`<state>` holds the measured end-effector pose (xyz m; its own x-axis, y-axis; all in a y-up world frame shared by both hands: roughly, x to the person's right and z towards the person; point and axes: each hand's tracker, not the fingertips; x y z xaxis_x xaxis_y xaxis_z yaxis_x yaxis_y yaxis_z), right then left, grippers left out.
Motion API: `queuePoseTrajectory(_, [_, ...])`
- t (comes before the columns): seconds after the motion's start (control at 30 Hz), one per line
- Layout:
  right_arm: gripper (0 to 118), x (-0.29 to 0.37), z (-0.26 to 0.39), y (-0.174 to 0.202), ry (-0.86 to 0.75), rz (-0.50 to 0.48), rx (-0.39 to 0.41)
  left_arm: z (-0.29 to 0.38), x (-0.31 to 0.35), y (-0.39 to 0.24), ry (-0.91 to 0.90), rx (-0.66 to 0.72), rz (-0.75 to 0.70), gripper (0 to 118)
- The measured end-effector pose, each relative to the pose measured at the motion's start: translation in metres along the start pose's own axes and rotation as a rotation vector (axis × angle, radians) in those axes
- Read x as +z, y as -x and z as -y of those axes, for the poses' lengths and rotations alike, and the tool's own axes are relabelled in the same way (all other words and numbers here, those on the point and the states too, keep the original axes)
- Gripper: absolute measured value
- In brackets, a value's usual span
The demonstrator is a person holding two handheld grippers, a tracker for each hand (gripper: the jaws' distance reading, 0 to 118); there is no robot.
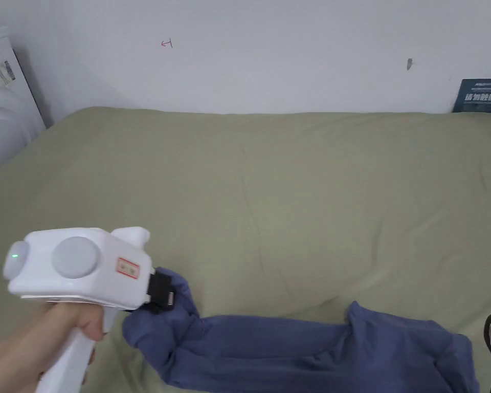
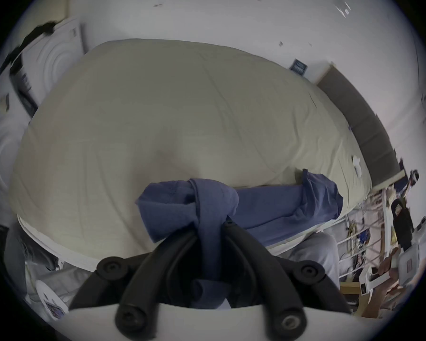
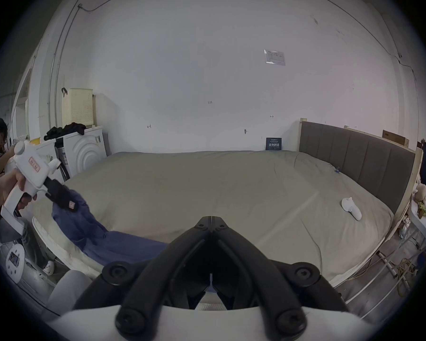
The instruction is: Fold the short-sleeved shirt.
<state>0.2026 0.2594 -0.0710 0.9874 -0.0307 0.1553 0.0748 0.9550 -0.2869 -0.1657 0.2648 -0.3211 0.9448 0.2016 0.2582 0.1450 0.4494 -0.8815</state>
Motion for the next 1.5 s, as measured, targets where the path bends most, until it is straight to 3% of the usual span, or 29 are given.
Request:
queuePoseTrajectory(0.3, [2, 0.013, 0.012, -0.031, 0.029, 0.057, -0.059, 0.003, -0.106, -0.116, 0.100, -0.082, 0.021, 9])
queuePoseTrajectory(0.33, [2, 0.014, 0.012, -0.034, 0.030, 0.060, -0.064, 0.008, -0.113, -0.127, 0.108, -0.094, 0.029, 28])
queuePoseTrajectory(0.4, [2, 0.015, 0.013, -0.039, 0.038, 0.073, -0.073, 0.011, -0.131, -0.134, 0.095, -0.117, 0.102, 102])
queuePoseTrajectory(0.43, [2, 0.015, 0.014, -0.041, 0.040, 0.075, -0.074, 0.012, -0.135, -0.134, 0.091, -0.088, 0.119, 118])
queuePoseTrajectory(0.53, [2, 0.017, 0.015, -0.044, 0.044, 0.081, -0.076, 0.009, -0.118, -0.129, 0.040, -0.040, 0.160, 118])
queuePoseTrajectory(0.6, [2, 0.015, 0.016, -0.044, 0.047, 0.080, -0.084, 0.007, -0.098, -0.117, 0.027, -0.025, 0.189, 115])
queuePoseTrajectory(0.63, [2, 0.014, 0.016, -0.043, 0.051, 0.073, -0.089, 0.007, -0.089, -0.110, 0.017, -0.006, 0.177, 103])
queuePoseTrajectory(0.67, [2, 0.012, 0.017, -0.042, 0.052, 0.069, -0.094, 0.008, -0.081, -0.102, 0.002, -0.005, 0.176, 83])
queuePoseTrajectory(0.7, [2, 0.009, 0.018, -0.041, 0.057, 0.063, -0.100, 0.012, -0.071, -0.089, -0.055, -0.006, 0.198, 52])
queuePoseTrajectory(0.73, [2, 0.007, 0.019, -0.039, 0.060, 0.051, -0.105, 0.015, -0.065, -0.078, -0.075, 0.002, 0.203, 0])
queuePoseTrajectory(0.9, [2, -0.002, 0.023, -0.030, 0.079, 0.024, -0.095, 0.026, -0.097, -0.061, 0.029, 0.022, 0.226, 0])
queuePoseTrajectory(1.03, [2, -0.003, 0.024, -0.028, 0.095, 0.017, -0.086, 0.036, -0.146, -0.096, 0.123, 0.071, 0.344, 0])
queuePoseTrajectory(1.17, [2, -0.001, 0.024, -0.031, 0.111, 0.033, -0.078, 0.050, -0.192, -0.138, 0.143, 0.035, 0.311, 0])
queuePoseTrajectory(1.33, [2, 0.000, 0.022, -0.033, 0.115, 0.044, -0.083, 0.042, -0.169, -0.128, 0.118, 0.054, 0.355, 0])
queuePoseTrajectory(1.5, [2, -0.006, 0.020, -0.022, 0.111, 0.019, -0.076, 0.037, -0.089, -0.067, -0.006, 0.062, 0.375, 0])
